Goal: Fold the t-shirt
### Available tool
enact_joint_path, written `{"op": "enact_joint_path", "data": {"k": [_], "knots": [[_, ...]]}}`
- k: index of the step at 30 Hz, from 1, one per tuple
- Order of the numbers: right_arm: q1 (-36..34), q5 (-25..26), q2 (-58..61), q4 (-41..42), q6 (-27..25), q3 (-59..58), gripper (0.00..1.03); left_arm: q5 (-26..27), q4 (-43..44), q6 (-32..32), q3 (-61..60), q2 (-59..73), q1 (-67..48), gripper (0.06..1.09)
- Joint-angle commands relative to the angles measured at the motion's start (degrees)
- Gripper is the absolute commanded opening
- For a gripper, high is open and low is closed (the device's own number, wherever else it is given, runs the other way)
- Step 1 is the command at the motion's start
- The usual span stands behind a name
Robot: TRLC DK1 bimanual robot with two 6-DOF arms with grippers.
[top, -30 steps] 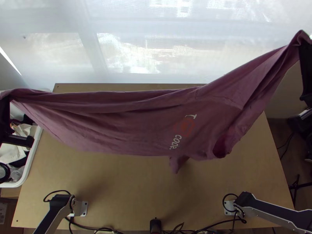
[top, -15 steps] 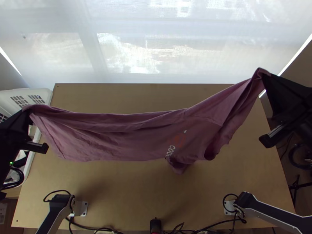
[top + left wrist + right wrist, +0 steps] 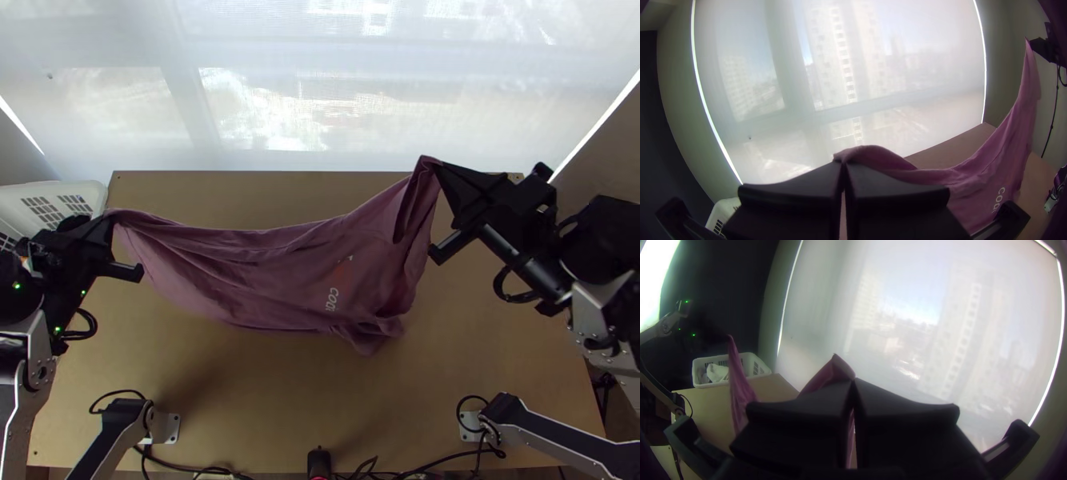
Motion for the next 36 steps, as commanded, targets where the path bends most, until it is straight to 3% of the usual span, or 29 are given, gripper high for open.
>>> {"op": "enact_joint_path", "data": {"k": [1, 12, 23, 36], "knots": [[-6.2, -3.1, 5.1, 7.3, 1.6, -6.3, 0.02, -1.3, 7.8, -1.3, -5.0, 5.9, -0.2, 0.09], [-12.4, -5.1, 20.6, 14.7, 3.9, -5.1, 0.02, -2.7, 18.0, -8.5, -1.2, 24.0, 0.8, 0.09], [-16.6, -5.6, 38.5, 16.3, 3.8, 6.3, 0.02, -2.8, 26.4, -8.5, 1.3, 40.7, 1.5, 0.09], [-18.6, -5.6, 53.2, 16.0, 2.8, 20.2, 0.02, -2.8, 30.4, -7.8, 14.3, 58.9, 2.7, 0.09]]}}
